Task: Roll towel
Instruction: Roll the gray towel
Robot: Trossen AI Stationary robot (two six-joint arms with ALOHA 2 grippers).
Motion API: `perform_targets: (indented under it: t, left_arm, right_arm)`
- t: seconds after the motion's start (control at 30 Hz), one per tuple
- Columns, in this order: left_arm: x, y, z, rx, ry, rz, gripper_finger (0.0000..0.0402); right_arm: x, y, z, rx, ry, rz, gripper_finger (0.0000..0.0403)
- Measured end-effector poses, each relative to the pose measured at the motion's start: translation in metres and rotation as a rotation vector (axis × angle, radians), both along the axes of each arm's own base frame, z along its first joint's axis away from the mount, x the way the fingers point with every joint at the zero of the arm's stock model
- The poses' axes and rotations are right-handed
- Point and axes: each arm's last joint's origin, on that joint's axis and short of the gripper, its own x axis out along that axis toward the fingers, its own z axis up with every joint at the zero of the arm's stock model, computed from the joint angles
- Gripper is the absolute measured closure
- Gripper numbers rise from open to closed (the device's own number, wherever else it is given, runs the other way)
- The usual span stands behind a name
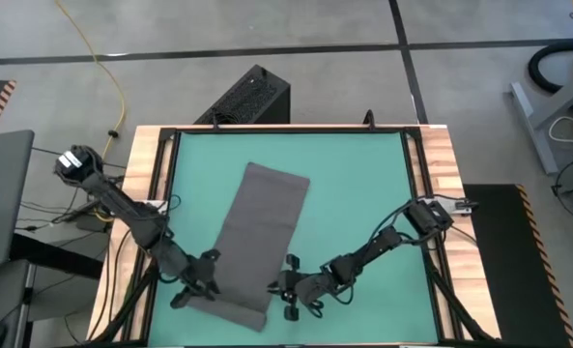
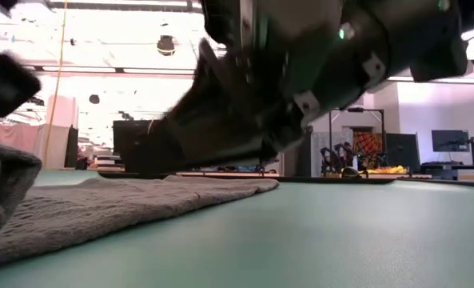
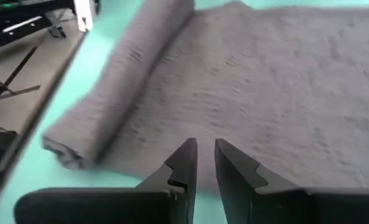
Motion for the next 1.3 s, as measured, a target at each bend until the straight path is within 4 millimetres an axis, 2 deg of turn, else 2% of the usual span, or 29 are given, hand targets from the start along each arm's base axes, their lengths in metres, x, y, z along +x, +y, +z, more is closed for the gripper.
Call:
perform_targets:
  t: [0.2, 0.37, 0.57, 0.73, 0.87, 1.0, 1.1, 1.3]
  left_arm:
    - [-0.011, -0.007, -0.023, 0.011, 0.116, 0.042, 0.0301]
    - [-0.005, -0.014, -0.035, 0.005, 0.131, 0.038, 0.0301]
    - [0.004, -0.023, -0.062, 0.003, 0.178, 0.054, 0.0303]
    - [0.021, -0.03, -0.074, -0.005, 0.135, 0.085, 0.0331]
    - [0.04, -0.034, -0.075, -0.008, 0.135, 0.115, 0.0365]
    - [0.054, -0.036, -0.074, -0.024, 0.153, 0.104, 0.0391]
    - [0.06, -0.039, -0.074, -0.019, 0.195, 0.122, 0.0396]
    - [0.071, -0.039, -0.069, -0.02, 0.202, 0.291, 0.0396]
  right_arm:
    - [0.002, -0.012, -0.006, -0.007, 0.034, -0.025, 0.0334]
    - [0.001, -0.019, -0.013, -0.016, 0.109, -0.036, 0.0342]
    - [-0.001, -0.022, -0.017, -0.004, 0.181, -0.043, 0.0344]
    - [-0.004, -0.023, -0.019, -0.021, 0.239, -0.038, 0.0345]
    - [-0.011, -0.024, -0.016, -0.01, 0.327, -0.003, 0.0345]
    - [-0.025, -0.027, -0.005, -0.059, 0.438, -0.028, 0.0345]
    - [-0.037, -0.03, 0.007, -0.104, 0.505, -0.045, 0.0345]
    - [-0.058, -0.042, 0.02, -0.209, 0.643, -0.142, 0.0345]
